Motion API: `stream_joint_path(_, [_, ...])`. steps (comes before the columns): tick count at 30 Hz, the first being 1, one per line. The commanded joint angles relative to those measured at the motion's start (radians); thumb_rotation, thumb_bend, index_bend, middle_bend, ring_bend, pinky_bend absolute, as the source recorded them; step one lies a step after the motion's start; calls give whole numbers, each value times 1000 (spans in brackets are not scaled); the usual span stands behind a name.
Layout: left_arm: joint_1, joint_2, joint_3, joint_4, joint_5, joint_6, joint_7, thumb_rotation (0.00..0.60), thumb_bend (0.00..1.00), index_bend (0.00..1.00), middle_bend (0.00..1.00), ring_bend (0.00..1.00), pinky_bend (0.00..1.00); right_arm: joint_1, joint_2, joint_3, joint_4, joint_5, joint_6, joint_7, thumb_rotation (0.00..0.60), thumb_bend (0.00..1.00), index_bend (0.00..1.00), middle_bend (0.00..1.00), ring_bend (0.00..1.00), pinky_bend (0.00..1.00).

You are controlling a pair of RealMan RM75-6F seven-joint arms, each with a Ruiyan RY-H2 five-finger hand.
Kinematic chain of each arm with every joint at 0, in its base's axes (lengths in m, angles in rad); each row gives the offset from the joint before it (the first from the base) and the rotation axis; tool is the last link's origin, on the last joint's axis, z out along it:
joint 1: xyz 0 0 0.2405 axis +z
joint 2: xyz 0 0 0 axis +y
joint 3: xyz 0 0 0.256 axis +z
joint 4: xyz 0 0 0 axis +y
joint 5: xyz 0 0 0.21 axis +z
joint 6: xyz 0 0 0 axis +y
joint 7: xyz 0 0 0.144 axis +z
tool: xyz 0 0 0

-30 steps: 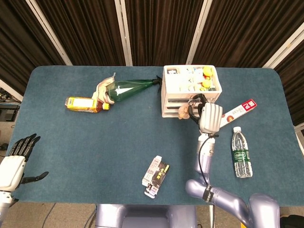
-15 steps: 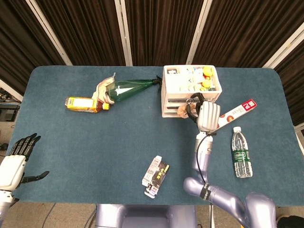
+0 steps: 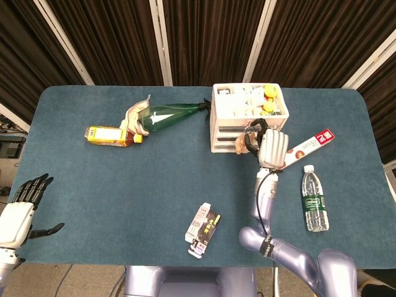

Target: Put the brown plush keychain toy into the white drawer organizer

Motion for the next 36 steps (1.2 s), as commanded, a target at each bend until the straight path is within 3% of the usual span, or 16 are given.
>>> stream_joint_path(1, [0, -1, 0, -1, 1, 0, 0, 600, 57, 12, 0, 0, 0, 4, -5, 2, 8, 3, -3, 3, 600, 212, 529, 1000, 1000, 875])
stream_joint_path(7, [0, -2, 1, -2, 2, 0, 2, 600, 57, 13, 0, 0, 0, 10, -12, 7, 17, 6, 0, 9, 600, 153, 433, 1000, 1000, 873])
stream_joint_path(17, [0, -1, 2, -2, 5, 2, -2, 600, 56, 13, 0, 0, 0, -15, -7, -18, -17, -13, 30, 13, 600, 149, 411, 1000, 1000, 866])
stream_joint_path(22, [3, 1, 3, 2, 9, 8, -6, 600, 57, 15, 0, 0, 0, -65, 31, -52, -89, -51, 79, 23, 600, 149, 387, 1000, 1000, 847])
stream_joint_path(27, [8, 0, 6, 7, 24, 24, -6, 600, 61, 22, 0, 0, 0, -151, 114, -126, -225, -116, 142, 6, 600, 148, 384, 998, 994, 822])
stream_joint_path(29, [11, -1, 9, 11, 33, 32, -2, 600, 63, 24, 0, 0, 0, -201, 168, -179, -304, -154, 167, -6, 600, 148, 384, 976, 967, 792])
stream_joint_path(33, [18, -4, 15, 18, 53, 49, 6, 600, 67, 37, 0, 0, 0, -291, 303, -287, -456, -214, 174, -44, 600, 146, 384, 853, 855, 677])
stream_joint_path(36, [24, -8, 16, 24, 71, 70, 11, 600, 67, 41, 0, 0, 0, -348, 414, -359, -559, -239, 159, -93, 600, 144, 371, 706, 720, 542])
